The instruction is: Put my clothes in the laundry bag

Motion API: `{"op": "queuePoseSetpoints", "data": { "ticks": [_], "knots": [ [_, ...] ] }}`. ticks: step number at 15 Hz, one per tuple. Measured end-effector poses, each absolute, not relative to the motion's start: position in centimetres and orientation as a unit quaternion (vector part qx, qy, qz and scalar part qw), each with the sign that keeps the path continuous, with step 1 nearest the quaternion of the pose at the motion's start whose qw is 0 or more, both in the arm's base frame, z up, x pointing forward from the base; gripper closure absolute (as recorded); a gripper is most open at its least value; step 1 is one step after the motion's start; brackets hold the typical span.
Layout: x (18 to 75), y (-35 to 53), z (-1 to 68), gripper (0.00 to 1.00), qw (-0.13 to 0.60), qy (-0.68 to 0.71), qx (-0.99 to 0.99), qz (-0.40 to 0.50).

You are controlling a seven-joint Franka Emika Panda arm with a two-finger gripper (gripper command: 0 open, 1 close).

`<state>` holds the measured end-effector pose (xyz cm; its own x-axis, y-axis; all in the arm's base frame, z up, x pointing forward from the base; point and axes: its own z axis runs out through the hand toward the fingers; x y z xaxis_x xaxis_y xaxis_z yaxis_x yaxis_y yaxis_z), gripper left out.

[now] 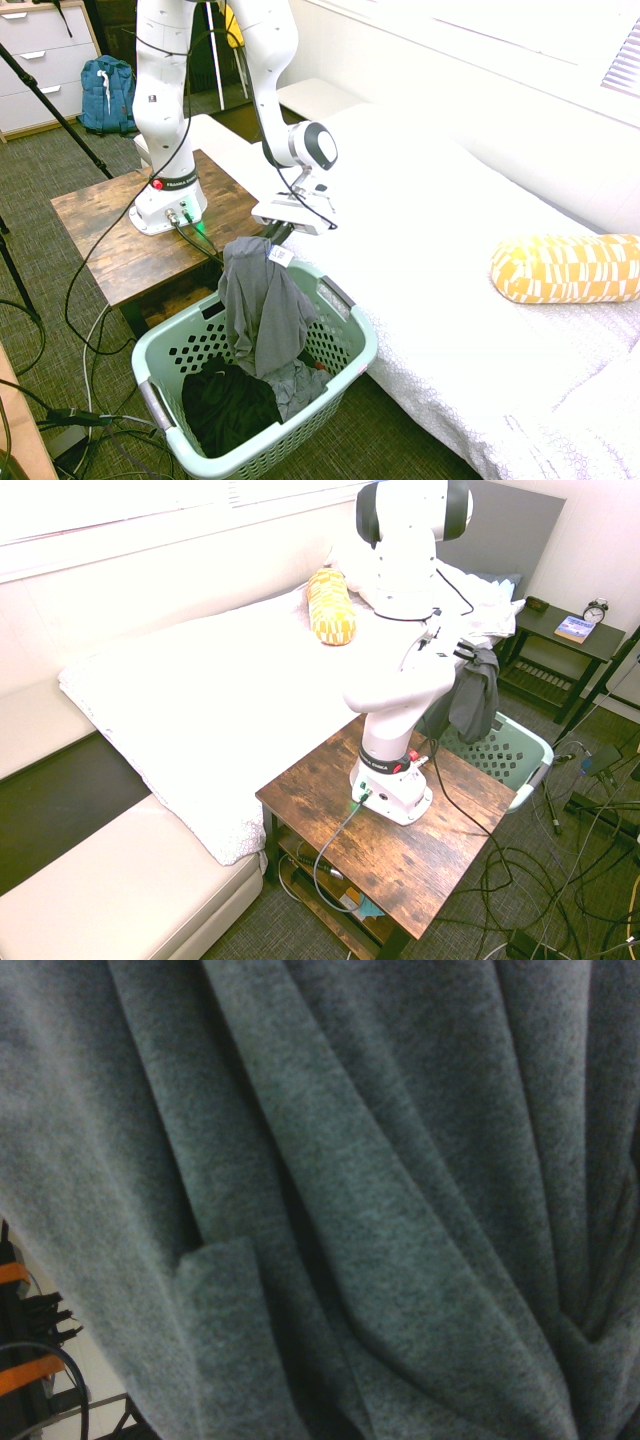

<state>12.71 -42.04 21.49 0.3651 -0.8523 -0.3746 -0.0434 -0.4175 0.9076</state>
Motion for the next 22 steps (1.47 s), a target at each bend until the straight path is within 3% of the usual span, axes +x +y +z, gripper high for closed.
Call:
{"op": "queuePoseSetpoints", "data": {
  "ticks": [5, 10, 16, 18, 22],
  "knots": [
    [12.3, -44.0, 21.1, 0.0, 0.429, -0.336, 0.704, -0.455],
    [12.2, -45.0, 20.2, 0.0, 0.356, -0.417, 0.727, -0.412],
    [12.0, -45.2, 18.8, 0.0, 0.34, -0.425, 0.744, -0.389],
    [15.2, -45.6, 19.1, 0.0, 0.322, -0.447, 0.765, -0.333],
    [29.2, -43.1, 20.6, 0.0, 0.274, -0.504, 0.793, -0.208]
  ]
}}
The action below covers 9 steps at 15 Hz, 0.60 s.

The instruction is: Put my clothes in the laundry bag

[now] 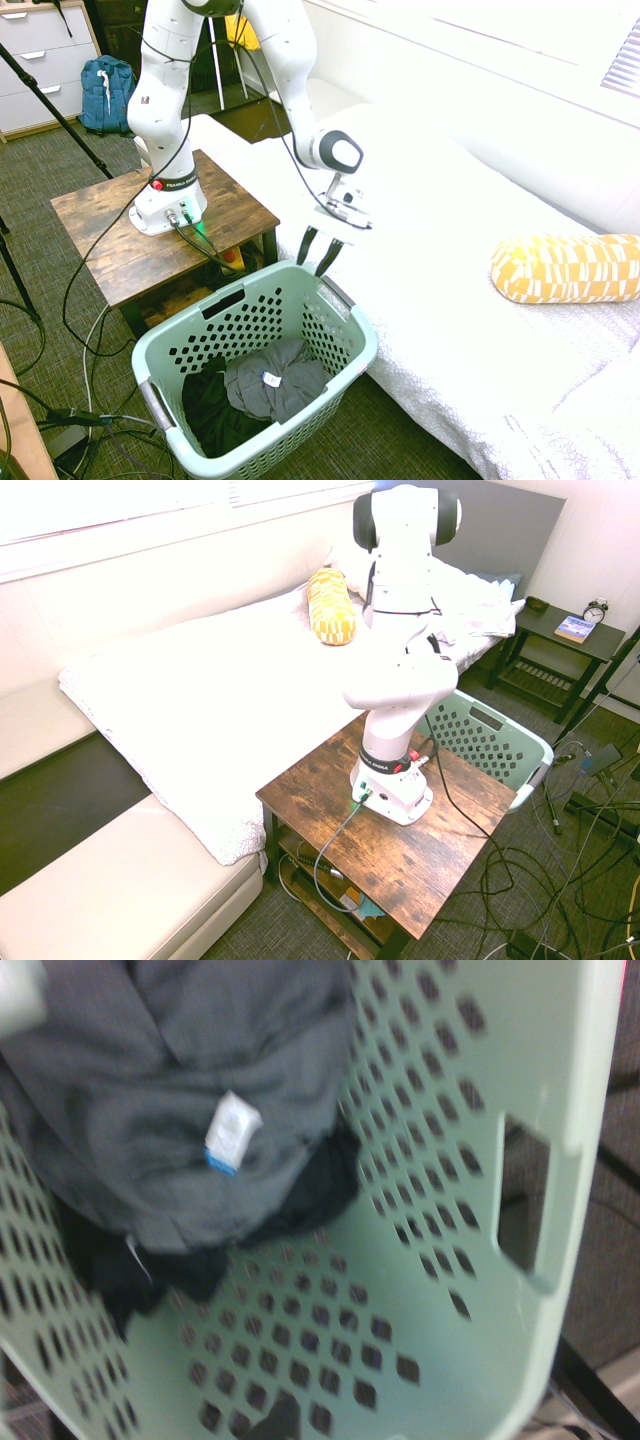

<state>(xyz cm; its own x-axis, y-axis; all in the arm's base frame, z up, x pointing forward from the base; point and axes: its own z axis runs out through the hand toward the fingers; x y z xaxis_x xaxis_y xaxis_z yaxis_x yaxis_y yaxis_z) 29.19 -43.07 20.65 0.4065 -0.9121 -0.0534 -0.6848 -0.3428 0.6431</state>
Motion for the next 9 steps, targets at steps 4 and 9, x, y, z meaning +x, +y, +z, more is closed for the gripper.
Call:
{"op": "queuePoseSetpoints", "data": {
  "ticks": [4, 9],
  "knots": [
    [43.4, -34.2, 23.0, 0.0, 0.162, -0.544, 0.815, -0.114],
    [54.5, -15.6, 23.3, 0.0, 0.045, -0.454, 0.887, -0.069]
  ]
}}
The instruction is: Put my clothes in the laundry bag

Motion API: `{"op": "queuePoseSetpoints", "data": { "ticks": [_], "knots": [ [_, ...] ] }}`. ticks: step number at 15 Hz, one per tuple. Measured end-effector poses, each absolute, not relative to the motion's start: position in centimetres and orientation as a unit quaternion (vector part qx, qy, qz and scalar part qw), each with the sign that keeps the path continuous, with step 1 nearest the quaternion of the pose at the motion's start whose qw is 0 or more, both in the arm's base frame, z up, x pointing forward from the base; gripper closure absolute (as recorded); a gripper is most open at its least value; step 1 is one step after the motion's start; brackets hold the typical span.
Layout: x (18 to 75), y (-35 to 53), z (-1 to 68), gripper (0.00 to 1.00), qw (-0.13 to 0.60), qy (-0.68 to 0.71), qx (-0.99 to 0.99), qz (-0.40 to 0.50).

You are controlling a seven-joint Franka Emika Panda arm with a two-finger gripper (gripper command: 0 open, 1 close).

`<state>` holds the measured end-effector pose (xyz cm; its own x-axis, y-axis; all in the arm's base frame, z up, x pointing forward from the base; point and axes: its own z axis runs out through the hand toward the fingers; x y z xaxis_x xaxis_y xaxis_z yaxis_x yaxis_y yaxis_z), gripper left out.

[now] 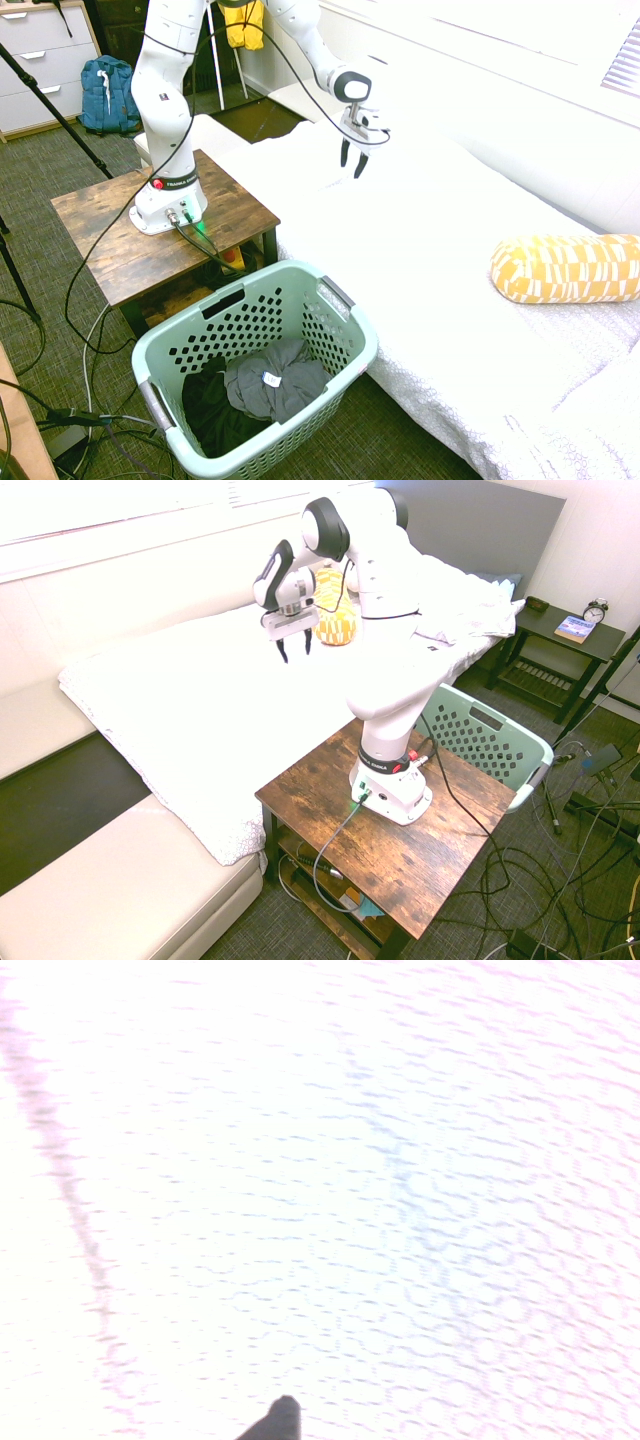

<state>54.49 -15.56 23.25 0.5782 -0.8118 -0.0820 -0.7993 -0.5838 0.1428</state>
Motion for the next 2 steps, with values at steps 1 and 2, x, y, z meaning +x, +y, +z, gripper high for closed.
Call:
{"op": "queuePoseSetpoints", "data": {
  "ticks": [1, 2],
  "knots": [
    [55.6, -12.1, 23.4, 0.0, 0.028, -0.427, 0.901, -0.067],
    [56.4, -9.0, 23.6, 0.0, 0.012, -0.4, 0.914, -0.067]
  ]
}}
